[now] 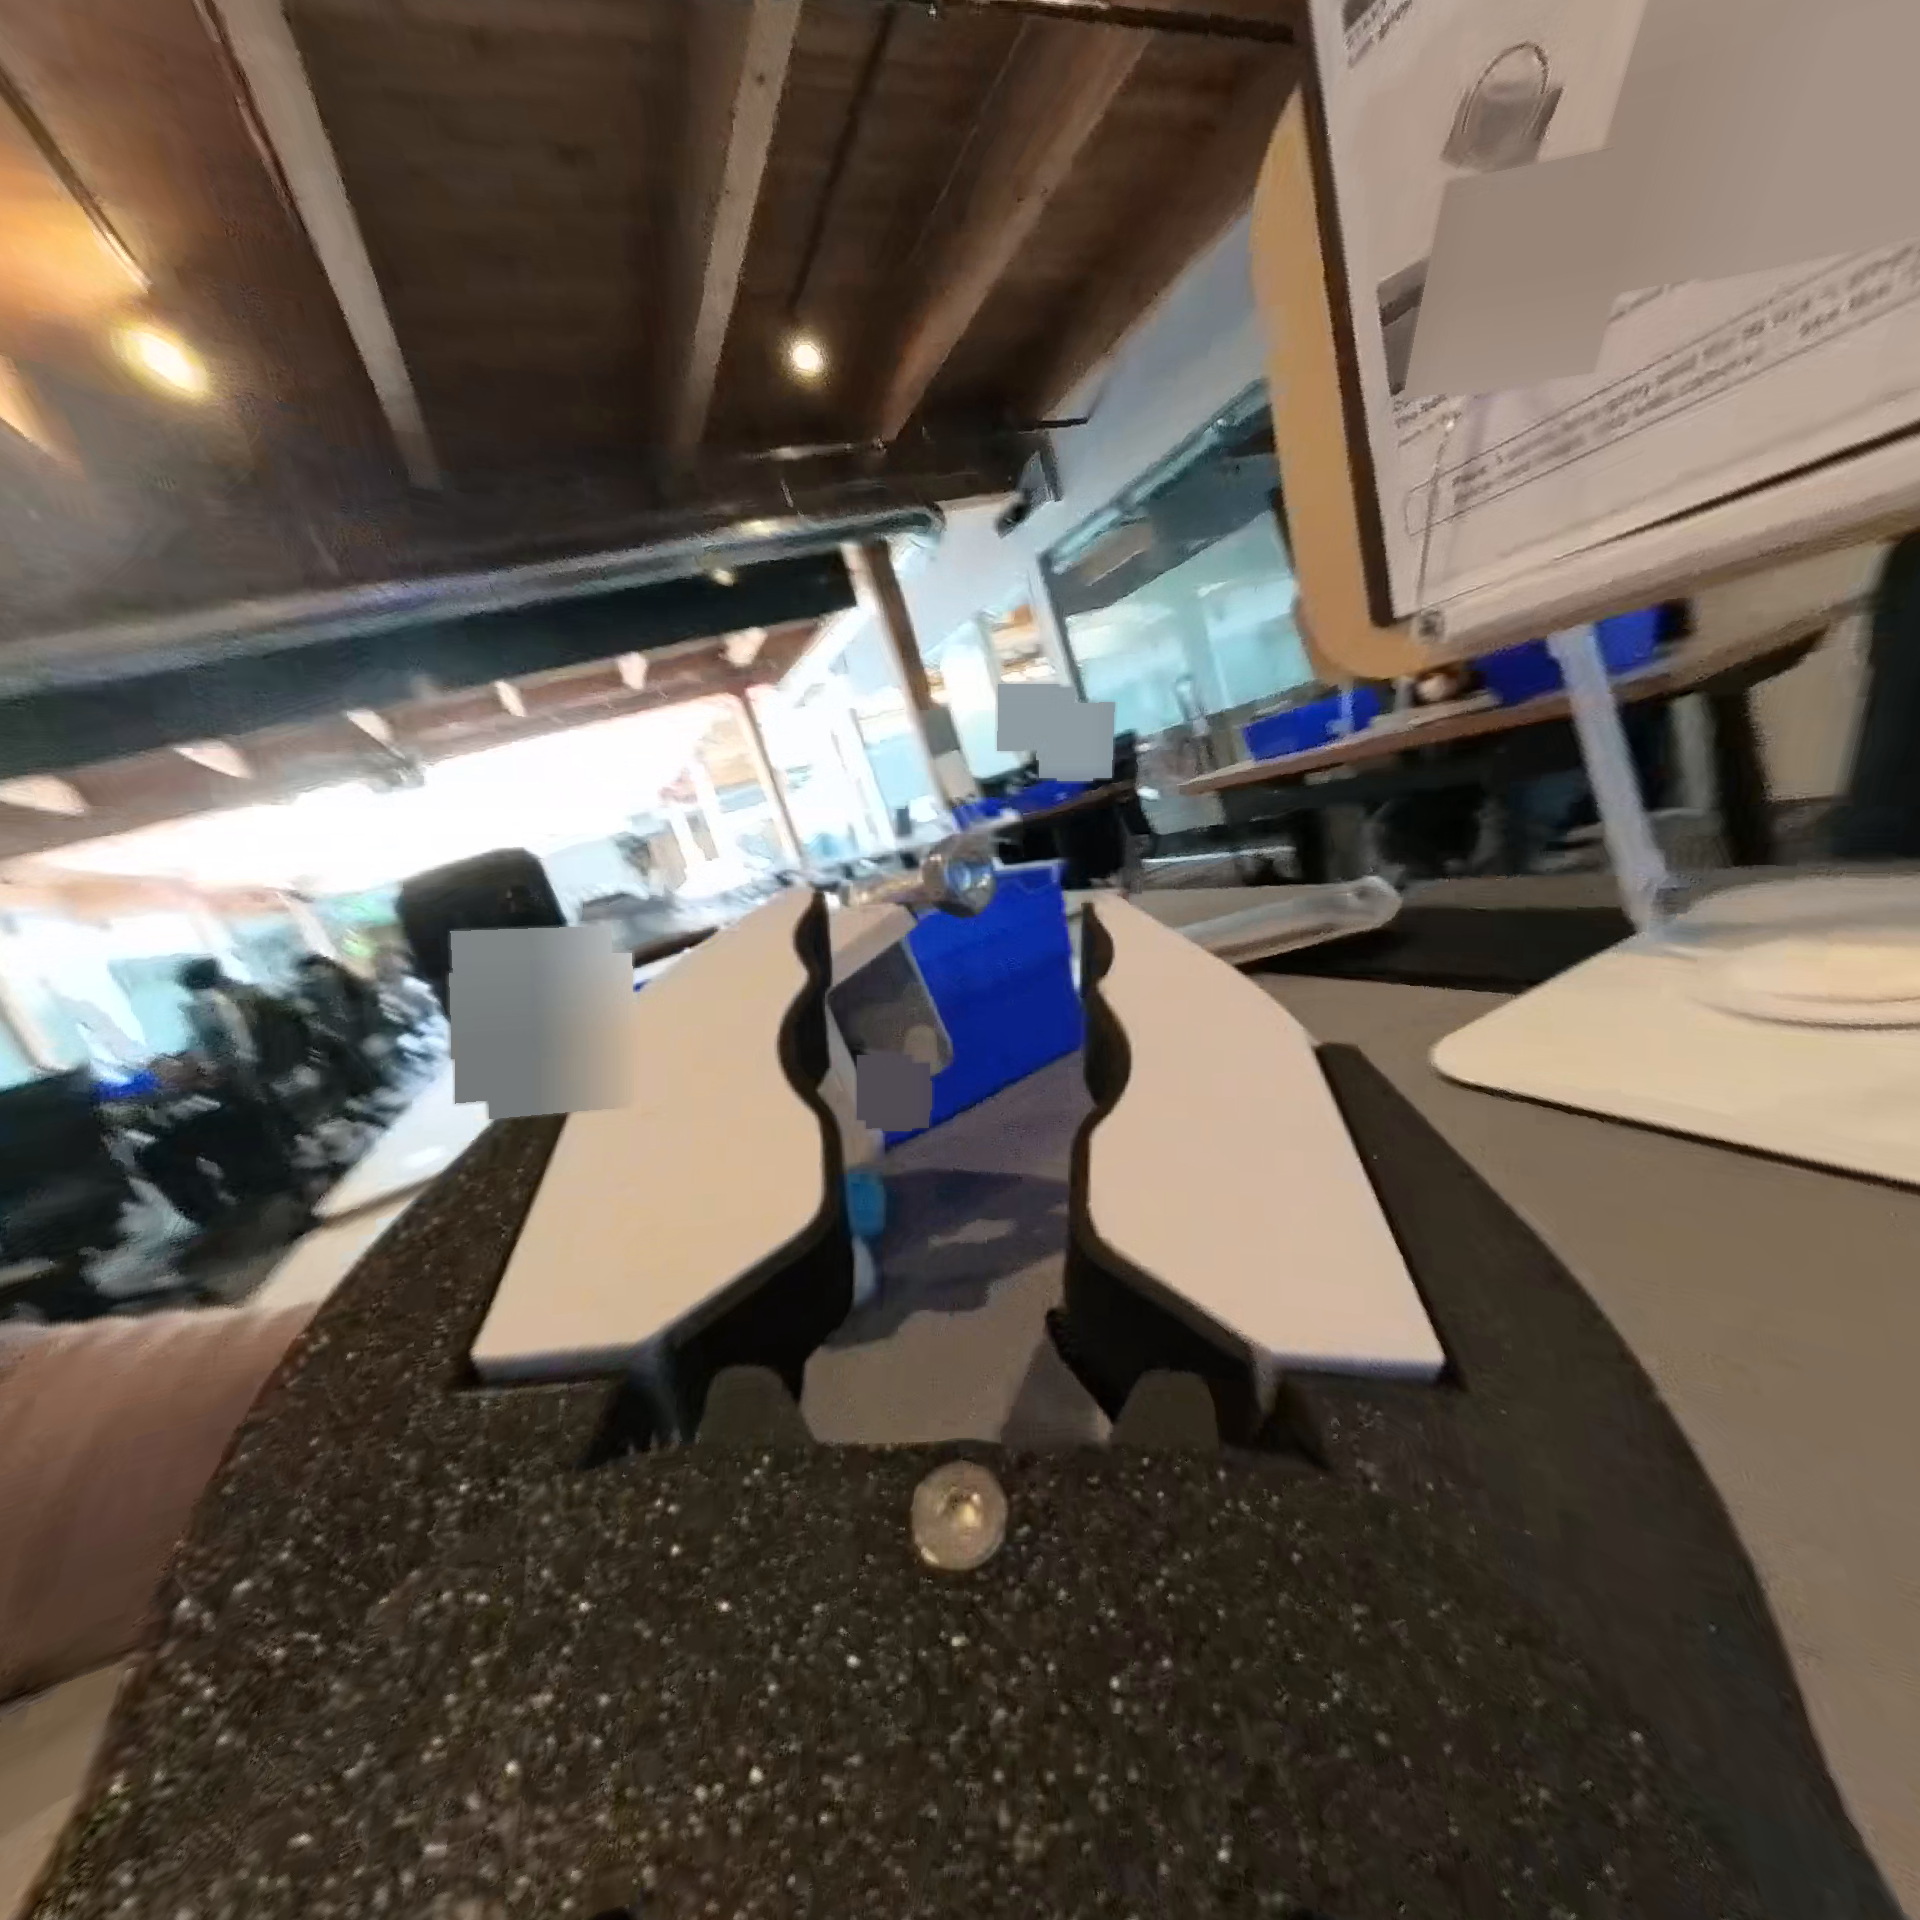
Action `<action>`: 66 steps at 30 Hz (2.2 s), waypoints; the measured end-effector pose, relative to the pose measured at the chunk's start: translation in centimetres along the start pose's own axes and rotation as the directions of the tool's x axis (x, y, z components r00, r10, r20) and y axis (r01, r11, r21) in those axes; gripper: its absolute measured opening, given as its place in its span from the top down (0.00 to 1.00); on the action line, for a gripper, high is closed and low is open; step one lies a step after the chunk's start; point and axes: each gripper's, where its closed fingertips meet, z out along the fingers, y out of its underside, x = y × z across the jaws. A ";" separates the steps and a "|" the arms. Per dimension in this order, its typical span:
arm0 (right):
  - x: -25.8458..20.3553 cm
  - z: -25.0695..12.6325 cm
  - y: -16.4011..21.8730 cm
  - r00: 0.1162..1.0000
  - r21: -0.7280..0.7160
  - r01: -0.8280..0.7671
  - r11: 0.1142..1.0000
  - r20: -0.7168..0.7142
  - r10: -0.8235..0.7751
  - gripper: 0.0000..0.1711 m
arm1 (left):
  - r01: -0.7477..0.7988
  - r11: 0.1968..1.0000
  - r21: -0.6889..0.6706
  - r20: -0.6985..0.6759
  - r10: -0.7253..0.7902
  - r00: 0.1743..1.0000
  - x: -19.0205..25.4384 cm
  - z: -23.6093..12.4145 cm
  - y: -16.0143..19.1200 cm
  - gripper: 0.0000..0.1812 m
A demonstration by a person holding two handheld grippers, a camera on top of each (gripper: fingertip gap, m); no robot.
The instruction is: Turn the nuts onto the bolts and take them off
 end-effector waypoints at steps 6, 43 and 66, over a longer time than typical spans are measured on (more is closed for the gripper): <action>0.5 -0.2 -1.4 0.963 0.093 -0.242 0.966 0.147 0.227 0.71 | 0.005 0.999 0.038 -0.152 0.001 0.988 2.1 0.3 0.0 0.90; -1.4 1.1 0.4 0.896 -0.160 -0.317 0.935 0.273 0.350 0.78 | 0.022 0.998 0.053 -0.245 -0.008 0.970 3.3 -0.1 -0.2 0.90; 5.6 -0.3 4.3 0.933 -0.445 0.049 0.894 -0.300 -0.200 0.91 | -0.163 0.986 0.031 0.219 0.153 0.964 -2.4 -1.6 -1.3 0.90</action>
